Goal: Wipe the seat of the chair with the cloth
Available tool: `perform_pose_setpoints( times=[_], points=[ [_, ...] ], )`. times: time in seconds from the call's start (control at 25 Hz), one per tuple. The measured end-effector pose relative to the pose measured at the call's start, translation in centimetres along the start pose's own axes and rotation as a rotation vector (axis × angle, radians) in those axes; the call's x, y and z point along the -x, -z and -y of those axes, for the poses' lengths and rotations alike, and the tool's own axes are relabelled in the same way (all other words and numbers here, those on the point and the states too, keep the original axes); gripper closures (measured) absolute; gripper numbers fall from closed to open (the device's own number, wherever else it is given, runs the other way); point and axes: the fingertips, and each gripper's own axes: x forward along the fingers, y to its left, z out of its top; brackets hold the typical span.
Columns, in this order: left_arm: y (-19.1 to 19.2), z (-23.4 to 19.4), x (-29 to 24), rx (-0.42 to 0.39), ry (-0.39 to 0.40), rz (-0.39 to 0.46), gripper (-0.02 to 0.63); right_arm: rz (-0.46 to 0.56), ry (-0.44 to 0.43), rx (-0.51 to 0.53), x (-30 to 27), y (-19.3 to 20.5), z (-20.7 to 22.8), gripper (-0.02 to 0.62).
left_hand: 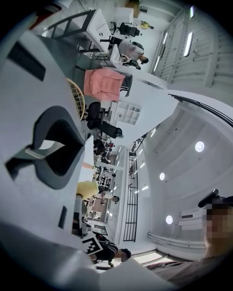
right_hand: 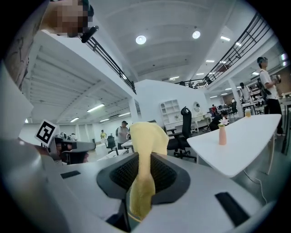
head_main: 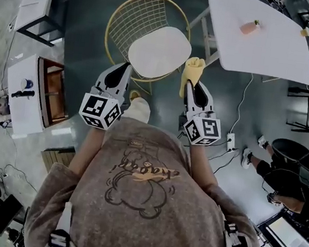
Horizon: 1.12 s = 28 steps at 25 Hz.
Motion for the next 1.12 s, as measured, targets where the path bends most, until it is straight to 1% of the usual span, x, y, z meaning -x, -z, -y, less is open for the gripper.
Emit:
perform_pose_setpoints(
  times=[0.28,0.56,0.68,0.92,1.12],
  points=[
    [-1.5,-4.1,-5.0,0.011,0.008,-0.003,0.597,-0.015,-0.001,0.021,-7.1,-1.8,1.0,0.502],
    [-3.1,-6.7,-9.0,0.002,0.024,0.009,0.597,-0.019,0.018,0.020,-10.8,-3.0,2.7,0.502],
    [-3.2,-7.4,-10.3,0.014,0.008,0.012,0.598,-0.022,0.018,0.032,-12.0,-3.5,3.7,0.502],
    [-4.2,-7.4,-12.6,0.020,-0.021,0.023,0.598,-0.033,0.006,0.033,-13.7,-4.4,6.2,0.502],
    [-4.6,-8.0,-13.5,0.042,-0.056,0.040,0.597,-0.048,-0.027,0.035,-15.5,-4.6,7.2,0.502]
  ],
)
